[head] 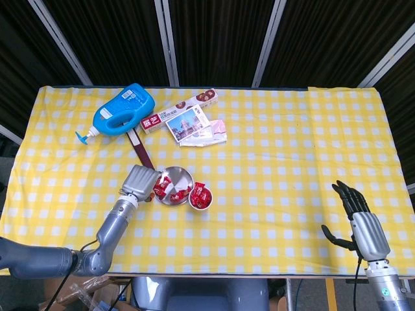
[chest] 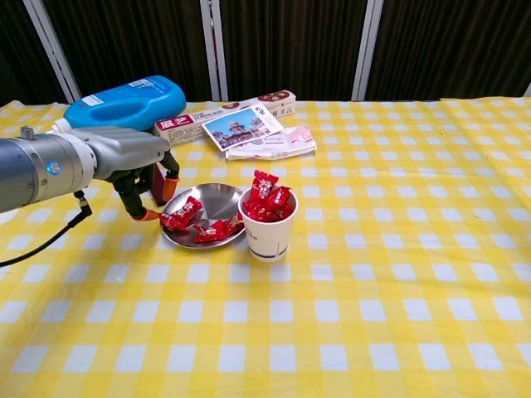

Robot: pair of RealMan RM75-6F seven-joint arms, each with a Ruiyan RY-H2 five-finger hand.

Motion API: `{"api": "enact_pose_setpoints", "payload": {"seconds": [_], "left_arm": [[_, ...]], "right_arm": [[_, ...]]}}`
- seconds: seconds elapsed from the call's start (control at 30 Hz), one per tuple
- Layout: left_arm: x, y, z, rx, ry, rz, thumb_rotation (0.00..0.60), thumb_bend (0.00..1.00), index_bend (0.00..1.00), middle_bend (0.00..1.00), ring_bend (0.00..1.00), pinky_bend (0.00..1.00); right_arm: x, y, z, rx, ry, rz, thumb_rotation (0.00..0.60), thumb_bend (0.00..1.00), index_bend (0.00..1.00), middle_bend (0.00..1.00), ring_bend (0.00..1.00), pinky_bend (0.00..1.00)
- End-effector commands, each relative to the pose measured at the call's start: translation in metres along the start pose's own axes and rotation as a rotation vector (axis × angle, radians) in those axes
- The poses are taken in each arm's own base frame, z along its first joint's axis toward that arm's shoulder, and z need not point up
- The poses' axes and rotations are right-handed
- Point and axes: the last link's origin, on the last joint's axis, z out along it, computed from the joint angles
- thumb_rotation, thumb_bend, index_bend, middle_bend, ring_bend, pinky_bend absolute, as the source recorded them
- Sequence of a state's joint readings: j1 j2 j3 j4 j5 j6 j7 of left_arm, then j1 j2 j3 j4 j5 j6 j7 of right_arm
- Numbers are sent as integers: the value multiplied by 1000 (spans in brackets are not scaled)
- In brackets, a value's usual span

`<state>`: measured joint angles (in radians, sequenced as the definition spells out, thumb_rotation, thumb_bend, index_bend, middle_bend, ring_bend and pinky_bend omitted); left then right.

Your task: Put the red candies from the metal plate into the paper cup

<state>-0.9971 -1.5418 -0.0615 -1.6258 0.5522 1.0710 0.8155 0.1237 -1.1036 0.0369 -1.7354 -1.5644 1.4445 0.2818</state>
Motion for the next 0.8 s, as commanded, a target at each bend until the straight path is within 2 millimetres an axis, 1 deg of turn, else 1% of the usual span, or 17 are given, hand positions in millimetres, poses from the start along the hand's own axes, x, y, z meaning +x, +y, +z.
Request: {"api": "enact_pose_setpoints", "payload": {"seconds": [0.03, 0.13, 0.5, 0.6, 0.67, 0.8], "left_arm": [[-5, -1, 5, 17, -17, 6, 600, 328, 446, 915, 971, 993], [-7, 0, 10, 23, -23, 1, 600, 329, 442, 915, 971, 993], [-15, 15, 23, 6, -45, 2, 600, 335, 468, 916, 972, 993], [-16, 19, 25, 2, -45, 3, 600, 370, 512, 918, 972, 994], [-16, 22, 26, -2, -42, 4, 600, 425, 558, 923, 974, 995], [-16, 25, 27, -6, -34, 4, 600, 469, 598, 929, 976, 997]], "right_arm": [[0, 0, 0, 0, -1, 0, 600, 388, 0, 0, 0, 0], [0, 0, 0, -1, -2, 0, 600, 387, 0, 0, 0, 0], [0, 0, 0, -1, -2, -1, 600, 388, 0, 0, 0, 0], [0, 0, 0, -1, -1, -1, 600, 387, 0, 0, 0, 0], [0, 0, 0, -1, -2, 0, 600, 387, 0, 0, 0, 0], [0, 0, 0, -1, -3, 2, 600, 388, 0, 0, 0, 0]]}}
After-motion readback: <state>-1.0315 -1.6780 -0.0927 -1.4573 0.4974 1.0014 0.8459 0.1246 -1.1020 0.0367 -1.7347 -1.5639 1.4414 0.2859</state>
